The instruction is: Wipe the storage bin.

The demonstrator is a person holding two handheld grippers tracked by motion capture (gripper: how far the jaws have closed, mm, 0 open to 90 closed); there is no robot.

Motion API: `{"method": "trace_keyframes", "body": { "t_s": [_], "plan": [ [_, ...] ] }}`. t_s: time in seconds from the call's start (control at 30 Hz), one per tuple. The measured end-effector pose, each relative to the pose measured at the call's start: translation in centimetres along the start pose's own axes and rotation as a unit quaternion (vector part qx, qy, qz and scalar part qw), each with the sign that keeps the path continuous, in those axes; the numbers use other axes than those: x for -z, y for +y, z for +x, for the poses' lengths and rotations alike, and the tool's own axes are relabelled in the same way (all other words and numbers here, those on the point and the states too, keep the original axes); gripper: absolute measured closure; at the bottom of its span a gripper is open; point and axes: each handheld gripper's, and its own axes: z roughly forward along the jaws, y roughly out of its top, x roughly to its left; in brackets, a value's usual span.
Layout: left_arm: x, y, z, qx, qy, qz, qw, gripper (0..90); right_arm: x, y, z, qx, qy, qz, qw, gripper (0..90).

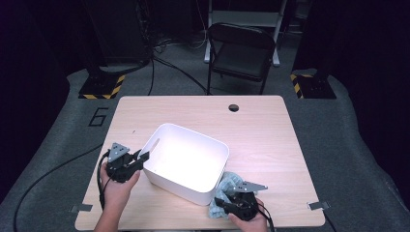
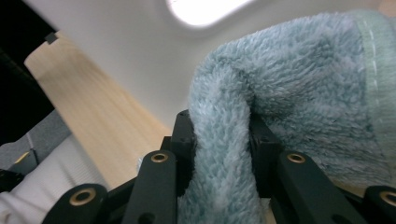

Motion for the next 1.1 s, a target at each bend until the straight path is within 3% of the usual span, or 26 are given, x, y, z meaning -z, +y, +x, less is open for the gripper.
{"method": "trace_keyframes", "body": {
  "t_s": [0.1, 0.2, 0.33, 0.6, 0.9, 1.1],
  "plan": [
    [0.0, 0.0, 0.0, 0.0, 0.001, 0.0, 1.0, 71.1, 0.1, -0.3, 0.9, -0.007, 0.013, 0.01, 0.9998, 68.9],
    [0.0, 0.0, -0.1, -0.004, 0.004, 0.0, 1.0, 71.5, 0.0, -0.3, 1.5, 0.005, 0.005, 0.011, 0.9999, 69.0],
    [0.0, 0.0, -0.3, -0.005, 0.008, 0.0, 1.0, 71.9, -0.1, -0.3, 1.1, -0.008, 0.012, 0.004, 0.9999, 69.1],
    [0.1, -0.2, -0.6, -0.003, 0.013, -0.005, 0.9999, 69.3, -0.2, 0.0, 0.0, -0.026, 0.0, -0.01, 0.9996, 69.1],
    [0.1, -0.3, -0.1, 0.021, -0.013, -0.004, 0.9997, 62.6, -0.6, 0.4, -1.1, -0.018, -0.012, -0.026, 0.9994, 68.5],
    [-0.4, -0.1, 0.0, 0.01, -0.019, 0.006, 0.9997, 56.0, 0.2, -0.1, -0.7, -0.014, -0.006, -0.02, 0.9997, 68.4]
  ]
}}
